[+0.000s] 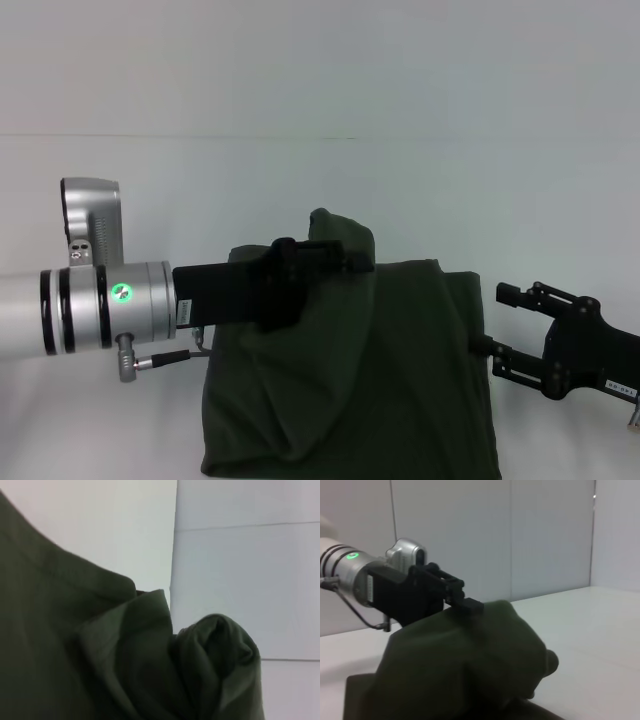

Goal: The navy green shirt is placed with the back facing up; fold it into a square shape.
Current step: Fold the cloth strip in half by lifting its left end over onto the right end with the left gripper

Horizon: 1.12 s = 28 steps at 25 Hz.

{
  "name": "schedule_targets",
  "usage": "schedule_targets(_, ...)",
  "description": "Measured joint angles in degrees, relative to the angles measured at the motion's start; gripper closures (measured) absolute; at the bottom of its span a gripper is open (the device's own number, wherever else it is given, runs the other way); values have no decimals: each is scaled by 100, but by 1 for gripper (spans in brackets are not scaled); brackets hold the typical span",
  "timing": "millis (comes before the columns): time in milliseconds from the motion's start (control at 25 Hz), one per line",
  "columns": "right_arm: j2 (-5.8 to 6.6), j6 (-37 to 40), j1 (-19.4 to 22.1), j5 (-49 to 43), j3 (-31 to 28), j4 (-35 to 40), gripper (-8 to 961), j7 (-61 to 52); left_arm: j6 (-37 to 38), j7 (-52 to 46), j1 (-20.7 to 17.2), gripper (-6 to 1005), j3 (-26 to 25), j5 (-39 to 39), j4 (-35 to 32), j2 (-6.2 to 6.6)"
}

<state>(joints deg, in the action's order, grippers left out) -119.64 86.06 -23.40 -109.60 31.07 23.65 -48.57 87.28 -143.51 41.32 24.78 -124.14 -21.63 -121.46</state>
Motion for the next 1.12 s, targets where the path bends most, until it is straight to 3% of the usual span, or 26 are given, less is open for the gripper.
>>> schedule_targets(400,3,159,147,0,-333,126,205,-31,47,19,31,238,-13,125,96,-93)
schedule_targets(640,-1,160,169,0,-421,131,205,-29,44,130,76,84,2,199,74,-185)
schedule_targets(760,-2,160,177,0,-434,131,204,-18,89,159,104,38,27,246,97,-224)
schedule_targets(1120,-4,183,197,0,-438,131,205,19,-10,592,134,41,325,481,70,-237)
